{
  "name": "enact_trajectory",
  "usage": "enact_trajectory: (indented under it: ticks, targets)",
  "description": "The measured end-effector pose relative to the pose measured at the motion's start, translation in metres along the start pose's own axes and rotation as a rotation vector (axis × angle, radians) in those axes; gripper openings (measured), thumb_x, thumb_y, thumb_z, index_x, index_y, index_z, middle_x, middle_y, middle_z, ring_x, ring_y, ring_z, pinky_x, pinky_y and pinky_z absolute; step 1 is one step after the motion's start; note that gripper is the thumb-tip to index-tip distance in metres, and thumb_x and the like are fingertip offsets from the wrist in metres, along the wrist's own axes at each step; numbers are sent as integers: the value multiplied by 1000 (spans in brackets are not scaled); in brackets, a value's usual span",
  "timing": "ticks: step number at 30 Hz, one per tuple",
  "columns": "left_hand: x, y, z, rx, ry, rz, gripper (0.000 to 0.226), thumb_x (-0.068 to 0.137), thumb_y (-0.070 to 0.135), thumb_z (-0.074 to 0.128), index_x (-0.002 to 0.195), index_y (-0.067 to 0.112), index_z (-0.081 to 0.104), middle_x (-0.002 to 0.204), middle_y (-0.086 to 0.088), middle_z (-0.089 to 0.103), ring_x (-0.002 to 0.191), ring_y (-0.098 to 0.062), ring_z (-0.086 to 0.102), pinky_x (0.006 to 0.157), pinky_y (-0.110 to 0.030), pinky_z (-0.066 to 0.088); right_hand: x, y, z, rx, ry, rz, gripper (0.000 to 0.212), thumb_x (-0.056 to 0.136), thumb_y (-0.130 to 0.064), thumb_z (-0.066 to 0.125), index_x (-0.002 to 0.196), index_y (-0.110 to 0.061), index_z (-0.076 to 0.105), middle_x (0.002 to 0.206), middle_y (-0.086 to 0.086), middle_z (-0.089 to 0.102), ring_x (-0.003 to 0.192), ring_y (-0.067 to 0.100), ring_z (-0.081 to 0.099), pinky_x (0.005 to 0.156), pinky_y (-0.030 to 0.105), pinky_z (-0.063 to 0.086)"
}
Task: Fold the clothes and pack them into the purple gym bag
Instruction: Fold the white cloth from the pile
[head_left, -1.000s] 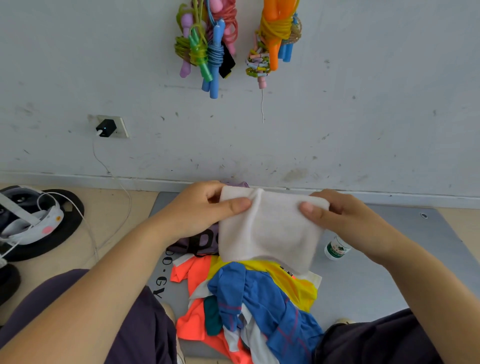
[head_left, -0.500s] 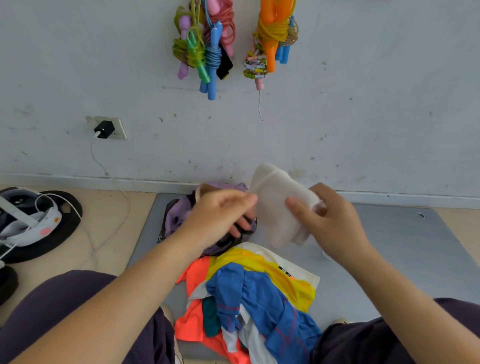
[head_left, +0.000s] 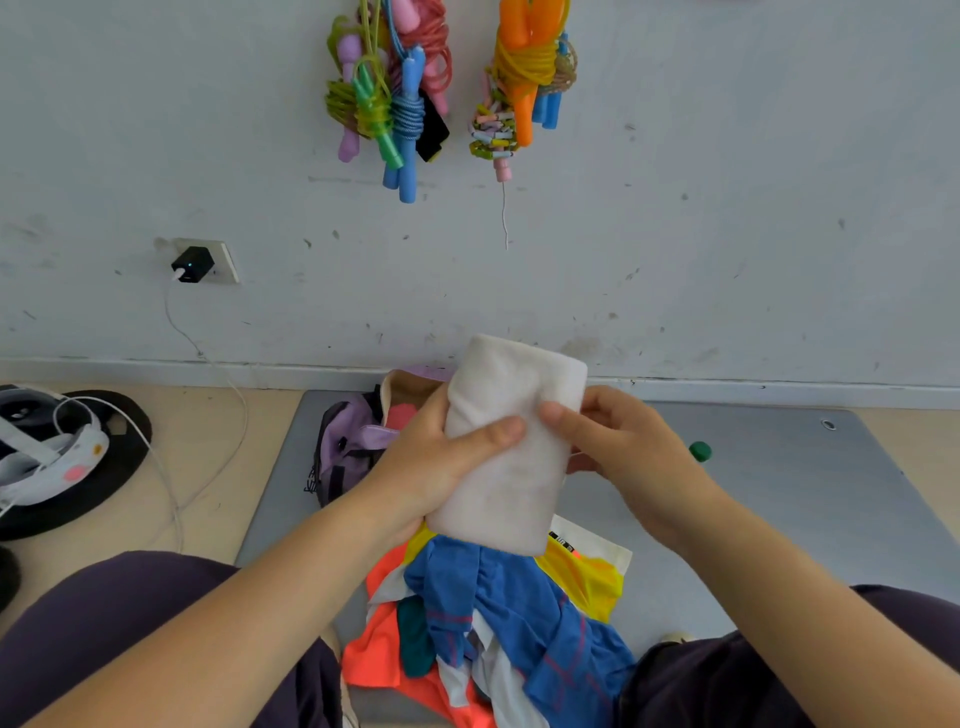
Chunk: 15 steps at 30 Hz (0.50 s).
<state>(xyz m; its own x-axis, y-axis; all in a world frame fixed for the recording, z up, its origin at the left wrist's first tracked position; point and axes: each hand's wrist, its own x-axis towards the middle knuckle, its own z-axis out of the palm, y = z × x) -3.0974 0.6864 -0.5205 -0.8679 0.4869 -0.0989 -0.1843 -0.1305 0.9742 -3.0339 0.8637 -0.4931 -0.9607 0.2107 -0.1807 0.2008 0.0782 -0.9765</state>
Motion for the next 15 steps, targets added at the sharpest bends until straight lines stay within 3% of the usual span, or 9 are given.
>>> enact_trajectory:
  ticks: [3, 5, 8, 10, 12, 15]
  targets:
    - [-1, 0, 2, 110, -2, -9, 62, 65, 42, 83, 118, 23, 57, 101, 10, 73, 99, -12, 71, 83, -34, 59, -5, 2, 2, 106, -158, 35, 50, 72, -44, 75, 111, -12, 69, 105, 6, 75, 99, 22, 71, 85, 35, 58]
    - [-3, 0, 5, 178, 0, -13, 62, 67, 45, 81, 118, 25, 55, 104, 9, 72, 98, -5, 70, 80, -26, 59, -6, 3, 3, 154, -196, 68, 49, 75, -41, 75, 114, -13, 68, 109, 5, 74, 103, 21, 70, 88, 34, 57]
    - [-4, 2, 9, 258, 61, -41, 61, 80, 38, 77, 131, 32, 44, 112, 10, 62, 95, 0, 66, 71, -14, 54, -6, 2, 0, 249, -167, 91, 45, 81, -35, 70, 119, -13, 65, 112, 7, 73, 104, 23, 70, 84, 33, 58]
    - [-3, 5, 6, 363, 102, -57, 57, 86, 36, 72, 135, 35, 44, 117, 9, 57, 101, -2, 61, 78, -19, 54, -6, 1, 0, 263, -122, 102, 41, 84, -33, 68, 120, -13, 64, 111, 9, 73, 102, 24, 70, 81, 35, 59]
    - [-3, 7, 4, 282, 29, -113, 44, 89, 37, 67, 130, 34, 53, 123, 8, 62, 107, -5, 63, 88, -28, 55, -6, 0, 0, 274, -141, 111, 38, 90, -30, 64, 123, -13, 62, 114, 10, 72, 105, 26, 69, 87, 39, 58]
    - [-8, 8, 10, 50, -162, -200, 33, 88, 41, 64, 121, 33, 61, 116, 9, 71, 105, -6, 68, 81, -24, 58, -7, -1, 2, 388, -226, 129, 38, 93, -27, 61, 127, -10, 61, 120, 13, 69, 112, 29, 66, 92, 41, 55]
